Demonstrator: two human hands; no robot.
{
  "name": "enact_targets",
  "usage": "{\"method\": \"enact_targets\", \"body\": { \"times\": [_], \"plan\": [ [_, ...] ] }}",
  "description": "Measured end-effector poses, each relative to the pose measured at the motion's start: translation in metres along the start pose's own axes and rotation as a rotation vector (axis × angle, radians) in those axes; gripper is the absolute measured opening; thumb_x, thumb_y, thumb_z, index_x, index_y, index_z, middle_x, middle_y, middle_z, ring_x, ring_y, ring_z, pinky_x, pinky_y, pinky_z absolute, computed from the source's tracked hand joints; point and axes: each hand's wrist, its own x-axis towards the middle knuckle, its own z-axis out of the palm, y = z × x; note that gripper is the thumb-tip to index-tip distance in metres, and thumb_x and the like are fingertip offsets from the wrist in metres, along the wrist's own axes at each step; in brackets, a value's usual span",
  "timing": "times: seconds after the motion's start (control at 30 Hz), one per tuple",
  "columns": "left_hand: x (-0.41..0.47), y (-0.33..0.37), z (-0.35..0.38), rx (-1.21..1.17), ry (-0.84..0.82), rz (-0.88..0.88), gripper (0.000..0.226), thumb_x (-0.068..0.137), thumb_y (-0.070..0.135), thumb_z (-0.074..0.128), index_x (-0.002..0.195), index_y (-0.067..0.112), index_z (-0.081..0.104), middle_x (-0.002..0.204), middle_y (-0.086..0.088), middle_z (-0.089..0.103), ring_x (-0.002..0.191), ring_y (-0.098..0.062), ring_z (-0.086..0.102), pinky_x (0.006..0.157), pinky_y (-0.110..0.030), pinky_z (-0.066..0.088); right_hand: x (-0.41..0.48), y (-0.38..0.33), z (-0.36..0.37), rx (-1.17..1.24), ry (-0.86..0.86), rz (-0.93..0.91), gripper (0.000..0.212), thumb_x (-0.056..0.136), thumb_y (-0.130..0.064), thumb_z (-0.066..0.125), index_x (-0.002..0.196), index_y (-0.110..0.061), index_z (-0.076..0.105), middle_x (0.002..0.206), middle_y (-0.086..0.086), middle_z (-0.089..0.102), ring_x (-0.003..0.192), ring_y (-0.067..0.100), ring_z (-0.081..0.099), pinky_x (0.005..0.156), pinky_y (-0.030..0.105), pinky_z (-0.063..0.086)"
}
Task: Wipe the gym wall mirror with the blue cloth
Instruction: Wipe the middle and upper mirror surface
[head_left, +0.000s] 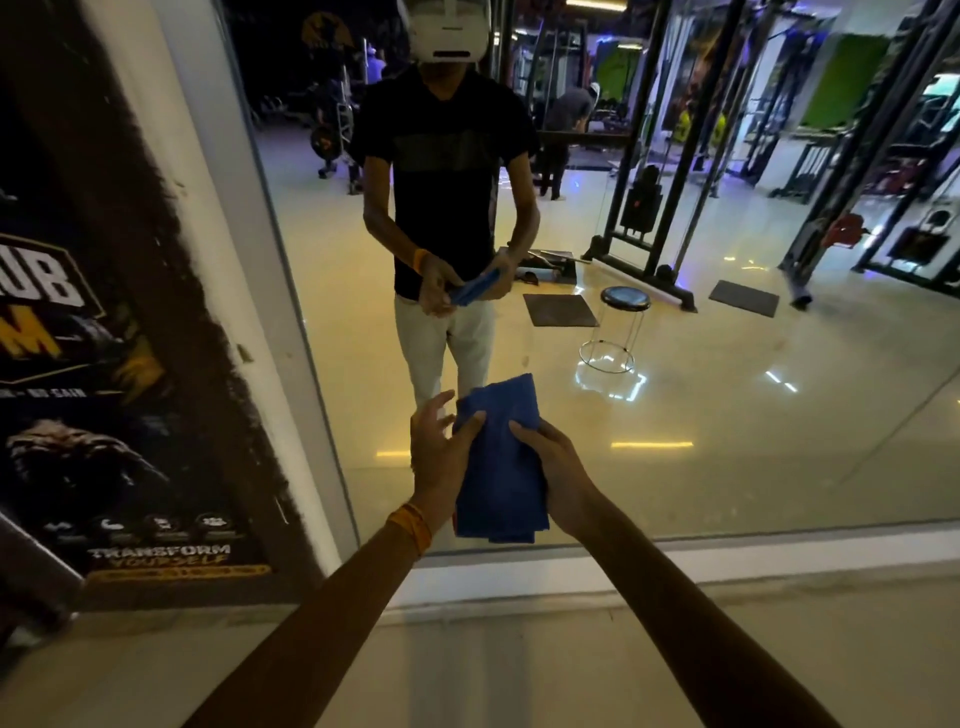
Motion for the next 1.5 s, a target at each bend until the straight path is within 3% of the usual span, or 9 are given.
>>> {"method": "enact_targets", "body": {
  "times": [0.2, 0.33, 0.63, 0.77, 0.87, 0.97, 1.03, 1.23, 1.5],
  "plan": [
    [0.011, -0.015, -0.023, -0.116, -0.036, -0.135, 0.031, 0.091, 0.012, 0.076, 0.116, 0.019, 0.059, 0.113, -0.011, 0.074, 0.104, -0.028, 0.071, 0.091, -0.045, 0.06, 0.016, 0.008, -0.006, -0.029, -0.013, -0.069, 0.024, 0.1, -0.017, 0.063, 0.123, -0.011, 0.064, 0.106, 0.002, 0.077, 0.091, 0.019, 0.075, 0.067, 0.025, 0.059],
    [0.021, -0.022, -0.029, -0.141, 0.031, -0.098, 0.035, 0.096, 0.007, 0.069, 0.129, 0.011, 0.057, 0.115, -0.009, 0.073, 0.098, -0.019, 0.072, 0.076, -0.026, 0.061, 0.031, 0.021, -0.008, 0.055, -0.095, -0.044, 0.033, 0.096, -0.013, 0.067, 0.128, -0.009, 0.061, 0.118, 0.008, 0.074, 0.105, 0.028, 0.073, 0.078, 0.034, 0.061],
    [0.031, -0.053, -0.053, -0.018, 0.136, -0.097, 0.03, 0.101, 0.019, 0.063, 0.129, 0.016, 0.056, 0.106, -0.004, 0.073, 0.096, -0.015, 0.072, 0.078, -0.026, 0.059, 0.058, 0.064, 0.002, -0.149, 0.008, -0.142, 0.036, 0.086, -0.011, 0.081, 0.116, -0.016, 0.061, 0.11, 0.002, 0.075, 0.101, 0.024, 0.072, 0.094, 0.048, 0.058],
    [0.054, -0.051, -0.097, 0.379, 0.143, 0.198, 0.033, 0.107, 0.024, 0.054, 0.135, 0.008, 0.056, 0.116, 0.004, 0.069, 0.096, 0.011, 0.065, 0.082, -0.013, 0.054, 0.071, 0.058, 0.014, -0.354, 0.302, -0.379, 0.036, 0.09, -0.013, 0.077, 0.122, -0.009, 0.06, 0.112, 0.005, 0.072, 0.099, 0.019, 0.068, 0.092, 0.034, 0.055],
    [0.08, -0.062, -0.128, 0.631, 0.116, 0.467, 0.046, 0.105, 0.037, 0.046, 0.136, 0.006, 0.059, 0.134, -0.013, 0.065, 0.124, -0.022, 0.062, 0.104, -0.041, 0.053, 0.086, 0.058, 0.035, -0.425, 0.505, -0.509, 0.048, 0.093, -0.023, 0.074, 0.134, -0.007, 0.055, 0.121, 0.004, 0.067, 0.108, 0.01, 0.062, 0.09, 0.004, 0.043],
    [0.11, -0.078, -0.153, 0.792, 0.117, 0.687, 0.047, 0.106, 0.032, 0.046, 0.14, 0.003, 0.056, 0.143, -0.018, 0.058, 0.135, -0.032, 0.053, 0.111, -0.048, 0.048, 0.108, 0.068, 0.06, -0.482, 0.576, -0.676, 0.053, 0.094, -0.032, 0.069, 0.133, 0.001, 0.053, 0.118, 0.002, 0.06, 0.106, -0.014, 0.054, 0.09, -0.002, 0.039],
    [0.132, -0.097, -0.168, 0.871, 0.142, 0.803, 0.047, 0.106, 0.031, 0.046, 0.143, 0.003, 0.051, 0.151, -0.021, 0.05, 0.143, -0.035, 0.045, 0.116, -0.051, 0.041, 0.123, 0.083, 0.076, -0.638, 0.553, -0.767, 0.044, 0.093, -0.008, 0.067, 0.134, -0.001, 0.052, 0.12, 0.004, 0.055, 0.106, -0.016, 0.048, 0.089, 0.004, 0.044],
    [0.177, -0.173, -0.2, 1.037, 0.161, 0.971, 0.06, 0.098, 0.015, 0.058, 0.153, 0.0, 0.037, 0.162, -0.022, 0.034, 0.153, -0.037, 0.027, 0.121, -0.062, 0.027, 0.188, 0.167, 0.096, -1.256, 0.257, -0.968, 0.053, 0.095, -0.02, 0.046, 0.148, -0.019, 0.048, 0.156, 0.014, 0.034, 0.142, 0.032, 0.03, 0.114, 0.049, 0.033],
    [0.229, -0.246, -0.209, 1.232, 0.38, 1.204, 0.068, 0.104, 0.032, 0.051, 0.161, 0.005, 0.023, 0.169, -0.012, 0.013, 0.158, -0.03, 0.007, 0.128, -0.051, 0.007, 0.262, 0.212, 0.071, -1.625, 0.364, -1.517, 0.063, 0.1, -0.049, 0.052, 0.155, -0.023, 0.035, 0.164, 0.013, 0.023, 0.151, 0.037, 0.023, 0.124, 0.054, 0.009]
  ]
}}
